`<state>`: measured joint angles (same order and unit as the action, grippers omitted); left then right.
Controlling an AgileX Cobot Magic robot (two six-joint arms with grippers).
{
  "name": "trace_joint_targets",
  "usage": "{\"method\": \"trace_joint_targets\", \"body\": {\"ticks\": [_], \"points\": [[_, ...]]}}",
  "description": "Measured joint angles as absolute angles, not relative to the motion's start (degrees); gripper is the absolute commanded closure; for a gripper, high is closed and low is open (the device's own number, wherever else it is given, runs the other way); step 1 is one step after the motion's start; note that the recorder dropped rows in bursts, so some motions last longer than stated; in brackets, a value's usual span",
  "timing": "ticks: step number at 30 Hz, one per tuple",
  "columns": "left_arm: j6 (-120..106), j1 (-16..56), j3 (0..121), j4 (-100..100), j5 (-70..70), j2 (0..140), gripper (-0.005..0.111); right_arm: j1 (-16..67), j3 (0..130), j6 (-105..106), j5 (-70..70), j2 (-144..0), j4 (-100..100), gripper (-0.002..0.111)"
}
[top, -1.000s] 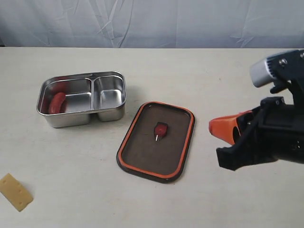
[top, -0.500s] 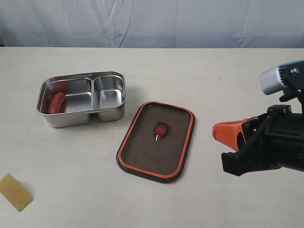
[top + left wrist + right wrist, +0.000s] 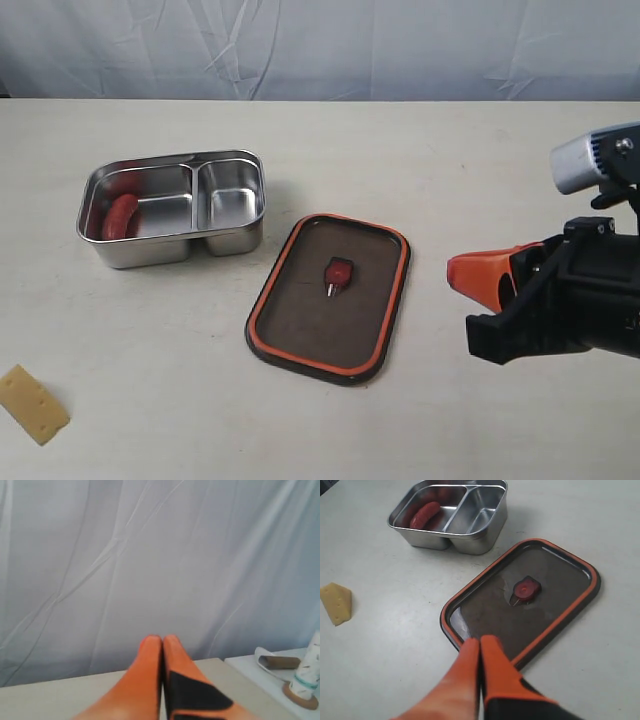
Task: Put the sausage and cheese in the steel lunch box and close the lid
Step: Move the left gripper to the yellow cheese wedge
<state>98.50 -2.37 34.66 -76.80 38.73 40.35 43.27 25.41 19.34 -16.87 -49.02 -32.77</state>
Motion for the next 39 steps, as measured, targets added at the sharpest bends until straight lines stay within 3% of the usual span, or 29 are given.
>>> {"method": "trace_joint_targets", "body": {"ticks": [9,17,21,28,30,34,39], "points": [[112.2,-2.9,40.0,-98.0,37.2,48.0,0.107,43.3,25.4,19.3,-17.2,-49.0,-32.9,0.108],[119.3,-3.1,45.1,-96.0,35.4,61.5,0.107,43.3,25.4,19.3,-16.9,-49.0,-33.4,0.108],[113.5,-3.1,49.1,-97.5,22.2,63.2,0.107,43.3,25.4,19.3,-17.2,-49.0,-33.4,0.108],[73.8,-3.3,53.6,-98.2,-9.8,63.4,0.107,43.3,25.4,19.3,-17.7,-49.0,-33.4,0.108],[57.0,-3.3,52.9,-80.6,-19.5,63.4,0.107,43.3,25.4,19.3,-17.7,-49.0,-33.4,0.108],[12.3,-3.4,52.5,-24.3,-44.1,66.7,0.107,43.3,25.4,19.3,-16.6,-49.0,-33.6,0.108],[-7.2,-2.9,52.1,4.6,-65.2,74.0,0.107,43.3,25.4,19.3,-17.4,-49.0,-33.9,0.108]]}}
